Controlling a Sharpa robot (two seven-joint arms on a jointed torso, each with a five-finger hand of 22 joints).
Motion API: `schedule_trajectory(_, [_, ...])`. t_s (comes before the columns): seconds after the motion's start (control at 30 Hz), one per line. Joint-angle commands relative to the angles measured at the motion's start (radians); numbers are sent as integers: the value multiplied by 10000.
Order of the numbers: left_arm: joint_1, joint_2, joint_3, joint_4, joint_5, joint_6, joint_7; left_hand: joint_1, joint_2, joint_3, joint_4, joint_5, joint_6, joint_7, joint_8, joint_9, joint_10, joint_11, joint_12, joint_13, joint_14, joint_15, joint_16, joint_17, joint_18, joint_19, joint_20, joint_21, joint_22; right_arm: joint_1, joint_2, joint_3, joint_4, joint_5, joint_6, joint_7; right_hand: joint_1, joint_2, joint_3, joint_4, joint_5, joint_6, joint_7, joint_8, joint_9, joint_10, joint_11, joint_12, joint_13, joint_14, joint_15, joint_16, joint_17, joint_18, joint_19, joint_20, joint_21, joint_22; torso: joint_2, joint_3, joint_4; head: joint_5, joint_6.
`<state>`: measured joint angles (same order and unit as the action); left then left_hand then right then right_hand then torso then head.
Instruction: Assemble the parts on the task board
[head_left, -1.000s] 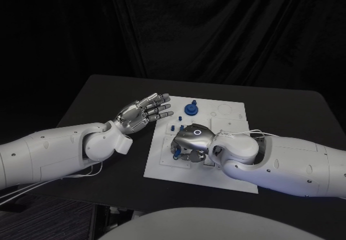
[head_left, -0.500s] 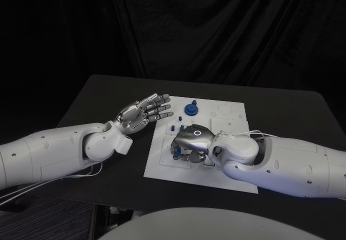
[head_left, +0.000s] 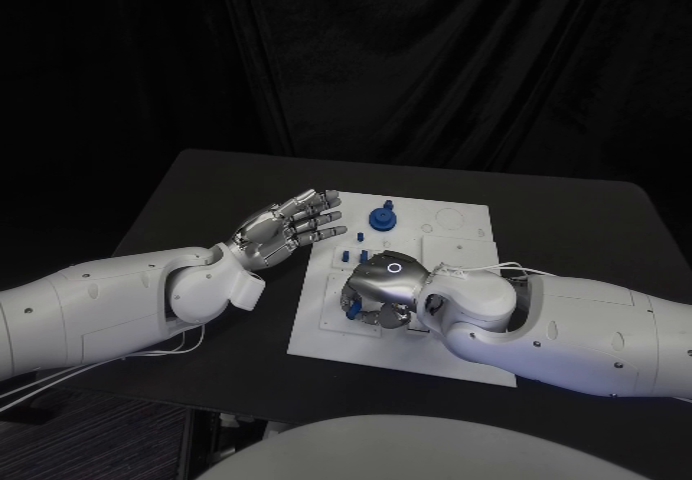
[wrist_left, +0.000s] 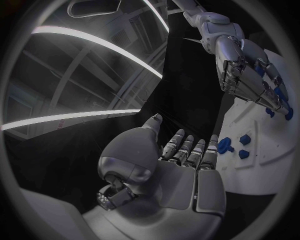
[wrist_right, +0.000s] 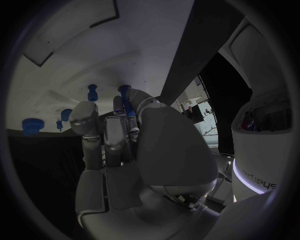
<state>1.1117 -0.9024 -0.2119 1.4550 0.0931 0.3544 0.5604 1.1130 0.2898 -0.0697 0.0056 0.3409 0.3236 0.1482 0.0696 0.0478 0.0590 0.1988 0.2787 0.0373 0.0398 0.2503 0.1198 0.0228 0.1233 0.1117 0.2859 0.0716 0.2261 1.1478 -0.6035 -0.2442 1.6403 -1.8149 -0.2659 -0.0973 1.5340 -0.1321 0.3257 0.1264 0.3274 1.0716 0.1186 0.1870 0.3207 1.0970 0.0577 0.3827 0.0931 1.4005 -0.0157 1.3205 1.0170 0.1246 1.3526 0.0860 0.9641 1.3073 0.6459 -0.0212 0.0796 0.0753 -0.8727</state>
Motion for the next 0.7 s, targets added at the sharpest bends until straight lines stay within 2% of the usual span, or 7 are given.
schedule_trajectory(0.03, [-19, 8, 8, 12, 22, 162, 41, -89, -12, 39, -42, 37, -66, 438, 48, -8, -16, 1, -12, -2, -20, 57, 69, 17, -157, 22, 64, -50, -4, -34, -8, -5, 25, 15, 119, -126, 114, 26, -1, -84, -55, 52, 1, 70, 168, -33, 7, -50, 15, -87, 1, -41, -14, -81, -73, 17, -59, 1087, -7, -5, 5, 2, 1])
schedule_trajectory(0.43, [-40, 12, 8, -7, 22, 168, 17, -89, -12, 39, -42, 37, -66, 438, 48, -8, -16, 1, -12, -2, -20, 57, 69, 17, -157, 22, 64, -50, -4, -35, -44, -6, 11, 17, 316, -317, 117, 23, 9, -127, -31, 8, 27, 28, 189, -130, 49, -113, 35, -174, 29, -128, -154, -43, -182, 36, -282, 1032, -3, -16, 4, 15, 1])
schedule_trajectory(0.57, [-52, 10, 8, -13, 22, 166, 13, -89, -12, 39, -42, 37, -66, 438, 48, -8, -16, 1, -12, -2, -20, 57, 69, 17, -157, 22, 64, -50, -4, -35, -46, -6, 6, 17, 348, -349, 82, 18, 15, -151, -35, -69, 67, -38, 211, -336, 126, -220, 53, -296, 93, -226, -295, -9, -323, 82, -527, 975, -2, -15, 0, 13, 1])
schedule_trajectory(0.67, [-60, 15, 8, -17, 22, 169, 13, -97, -4, 49, -49, 41, -61, 446, 53, -7, -19, -4, -19, -3, -19, 62, 72, 16, -167, 22, 63, -51, -12, -35, -30, -6, -6, 17, 327, -339, 49, 2, 31, -162, -56, -338, 145, -213, 170, -516, 202, -284, 76, -352, 156, -258, -340, 0, -387, 129, -614, 956, 0, -11, 9, 7, 1])
schedule_trajectory(0.7, [-63, 18, 8, -19, 22, 170, 12, -97, -4, 49, -49, 41, -61, 446, 53, -7, -19, -4, -19, -3, -19, 62, 72, 16, -167, 22, 63, -51, -12, -35, -23, -6, -10, 17, 308, -328, 22, -19, 47, -157, -91, -609, 187, -384, 104, -631, 247, -314, 90, -365, 196, -255, -329, 0, -410, 160, -638, 952, 1, -11, 9, 9, 1])
